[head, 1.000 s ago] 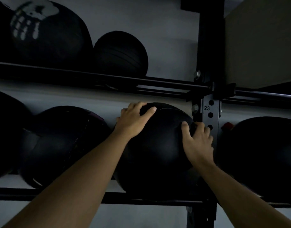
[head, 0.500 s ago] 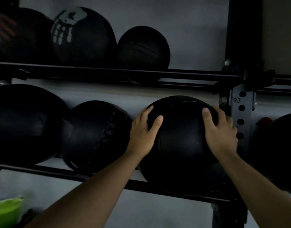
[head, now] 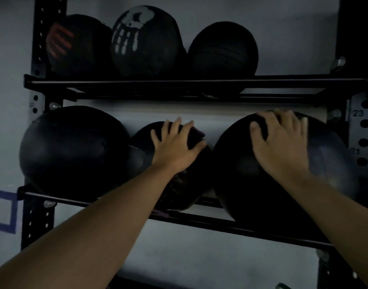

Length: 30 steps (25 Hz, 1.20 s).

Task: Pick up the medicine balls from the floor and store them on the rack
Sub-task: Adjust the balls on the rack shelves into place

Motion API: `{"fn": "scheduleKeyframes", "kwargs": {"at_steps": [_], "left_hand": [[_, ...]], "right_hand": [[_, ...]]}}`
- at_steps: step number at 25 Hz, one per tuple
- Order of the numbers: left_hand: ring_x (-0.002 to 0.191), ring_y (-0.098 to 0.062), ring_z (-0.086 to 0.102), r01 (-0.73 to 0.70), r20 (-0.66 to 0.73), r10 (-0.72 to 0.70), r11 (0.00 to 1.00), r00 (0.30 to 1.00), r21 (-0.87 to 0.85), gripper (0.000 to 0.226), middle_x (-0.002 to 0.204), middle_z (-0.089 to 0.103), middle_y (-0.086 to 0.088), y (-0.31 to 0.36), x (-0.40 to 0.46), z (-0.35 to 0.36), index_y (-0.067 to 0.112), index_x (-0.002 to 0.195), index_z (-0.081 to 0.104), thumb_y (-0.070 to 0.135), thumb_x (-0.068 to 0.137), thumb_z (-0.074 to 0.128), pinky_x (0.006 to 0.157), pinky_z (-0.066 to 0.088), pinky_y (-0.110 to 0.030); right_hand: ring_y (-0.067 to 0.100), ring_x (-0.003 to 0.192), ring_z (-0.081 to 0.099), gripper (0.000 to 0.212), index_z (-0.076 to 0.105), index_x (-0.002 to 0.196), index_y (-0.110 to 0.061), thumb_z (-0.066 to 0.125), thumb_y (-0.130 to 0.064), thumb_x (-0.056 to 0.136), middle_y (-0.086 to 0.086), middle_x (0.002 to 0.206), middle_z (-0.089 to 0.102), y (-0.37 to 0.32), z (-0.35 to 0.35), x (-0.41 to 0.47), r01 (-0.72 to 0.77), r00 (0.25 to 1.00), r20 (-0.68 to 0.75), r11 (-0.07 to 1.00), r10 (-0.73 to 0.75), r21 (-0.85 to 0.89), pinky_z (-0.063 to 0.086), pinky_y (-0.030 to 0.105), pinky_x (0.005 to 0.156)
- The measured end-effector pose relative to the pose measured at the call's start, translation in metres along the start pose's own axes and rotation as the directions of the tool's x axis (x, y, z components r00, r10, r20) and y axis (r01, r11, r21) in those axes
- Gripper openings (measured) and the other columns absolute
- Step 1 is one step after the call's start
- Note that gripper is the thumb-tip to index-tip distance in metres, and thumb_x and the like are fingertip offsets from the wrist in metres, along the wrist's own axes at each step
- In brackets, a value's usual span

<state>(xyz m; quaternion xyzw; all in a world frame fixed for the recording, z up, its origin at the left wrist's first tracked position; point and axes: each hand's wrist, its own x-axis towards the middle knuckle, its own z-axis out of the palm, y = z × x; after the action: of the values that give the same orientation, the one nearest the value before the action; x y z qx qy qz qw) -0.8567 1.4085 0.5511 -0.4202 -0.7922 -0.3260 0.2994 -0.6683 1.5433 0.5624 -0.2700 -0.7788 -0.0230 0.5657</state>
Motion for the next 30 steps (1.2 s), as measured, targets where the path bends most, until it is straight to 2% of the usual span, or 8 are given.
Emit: {"fn": "scheduleKeyframes", "kwargs": {"at_steps": [6, 10, 12, 18, 21, 24, 26, 30], "left_hand": [[0.163, -0.039, 0.021, 0.285, 0.091, -0.27, 0.888, 0.958, -0.36, 0.091, 0.177, 0.02, -0.009, -0.127, 0.004, -0.022, 0.031, 0.169, 0.023, 0.078, 0.095, 0.05, 0.13, 0.024, -0.06], [0.158, -0.034, 0.038, 0.318, 0.194, -0.253, 0.75, 0.948, -0.58, 0.087, 0.174, 0.033, -0.009, -0.169, 0.023, -0.013, 0.029, 0.167, 0.032, 0.08, 0.098, 0.041, 0.127, 0.036, -0.051], [0.154, -0.031, 0.045, 0.317, 0.224, -0.224, 0.718, 0.948, -0.62, 0.085, 0.168, 0.042, -0.005, -0.17, 0.038, -0.014, 0.029, 0.165, 0.038, 0.081, 0.098, 0.039, 0.116, 0.041, -0.042], [0.136, -0.033, 0.062, 0.437, 0.348, -0.274, 0.673, 0.897, -0.596, 0.11, 0.154, 0.061, -0.004, -0.177, 0.079, -0.008, 0.026, 0.153, 0.055, 0.102, 0.076, 0.033, 0.111, 0.047, -0.042], [0.149, -0.04, 0.047, 0.515, 0.327, -0.399, 0.618, 0.857, -0.594, 0.097, 0.165, 0.045, -0.016, -0.158, 0.057, -0.013, 0.017, 0.165, 0.034, 0.084, 0.096, 0.027, 0.12, 0.04, -0.048], [0.158, -0.045, 0.029, 0.579, 0.291, -0.5, 0.7, 0.815, -0.418, 0.093, 0.173, 0.025, -0.025, -0.147, 0.033, -0.011, 0.009, 0.17, 0.018, 0.074, 0.104, 0.022, 0.127, 0.026, -0.053], [0.156, -0.044, 0.032, 0.541, 0.217, -0.496, 0.755, 0.841, -0.37, 0.093, 0.17, 0.028, -0.025, -0.153, 0.029, -0.014, 0.006, 0.167, 0.025, 0.073, 0.104, 0.032, 0.125, 0.029, -0.051], [0.146, -0.03, 0.052, 0.352, 0.188, -0.301, 0.723, 0.935, -0.595, 0.073, 0.156, 0.054, -0.008, -0.176, 0.045, -0.015, 0.018, 0.155, 0.052, 0.065, 0.099, 0.058, 0.114, 0.04, -0.035]], "right_hand": [[0.04, 0.149, 0.034, 0.063, 0.037, 0.159, -0.029, 0.041, -0.059, 0.104, 0.019, 0.16, 0.037, -0.127, 0.077, -0.011, -0.119, 0.941, 0.334, 0.972, 0.046, 0.203, 0.028, 0.051, 0.124], [0.048, 0.16, 0.0, 0.086, 0.009, 0.167, -0.035, 0.031, -0.079, 0.096, 0.018, 0.175, -0.013, -0.174, 0.134, -0.038, -0.242, 0.904, 0.384, 0.965, 0.187, 0.101, 0.011, 0.068, 0.126], [0.048, 0.16, -0.009, 0.092, 0.004, 0.167, -0.035, 0.027, -0.084, 0.092, 0.02, 0.174, -0.021, -0.179, 0.149, -0.042, -0.27, 0.917, 0.321, 0.961, 0.236, 0.063, 0.005, 0.072, 0.124], [0.049, 0.157, 0.01, 0.085, 0.017, 0.165, -0.037, 0.029, -0.082, 0.094, 0.017, 0.176, -0.004, -0.172, 0.163, -0.016, -0.239, 0.937, 0.262, 0.971, 0.229, 0.004, 0.014, 0.071, 0.121], [0.043, 0.158, 0.016, 0.078, 0.03, 0.159, -0.045, 0.028, -0.084, 0.091, 0.007, 0.175, 0.012, -0.148, 0.157, 0.022, -0.121, 0.916, 0.392, 0.989, 0.08, 0.082, 0.016, 0.065, 0.123], [0.036, 0.157, 0.023, 0.089, 0.034, 0.155, -0.053, 0.018, -0.096, 0.079, 0.001, 0.17, 0.03, -0.134, 0.154, 0.054, -0.042, 0.874, 0.486, 0.997, 0.007, 0.062, 0.019, 0.059, 0.126], [0.038, 0.153, 0.028, 0.077, 0.034, 0.157, -0.046, 0.024, -0.085, 0.092, 0.005, 0.167, 0.032, -0.139, 0.155, 0.055, -0.039, 0.892, 0.451, 0.999, 0.03, 0.01, 0.025, 0.059, 0.123], [0.045, 0.152, 0.027, 0.073, 0.03, 0.157, -0.035, 0.031, -0.077, 0.097, 0.014, 0.164, 0.03, -0.163, 0.147, 0.003, -0.232, 0.936, 0.301, 0.963, 0.183, 0.137, 0.024, 0.064, 0.12]]}}
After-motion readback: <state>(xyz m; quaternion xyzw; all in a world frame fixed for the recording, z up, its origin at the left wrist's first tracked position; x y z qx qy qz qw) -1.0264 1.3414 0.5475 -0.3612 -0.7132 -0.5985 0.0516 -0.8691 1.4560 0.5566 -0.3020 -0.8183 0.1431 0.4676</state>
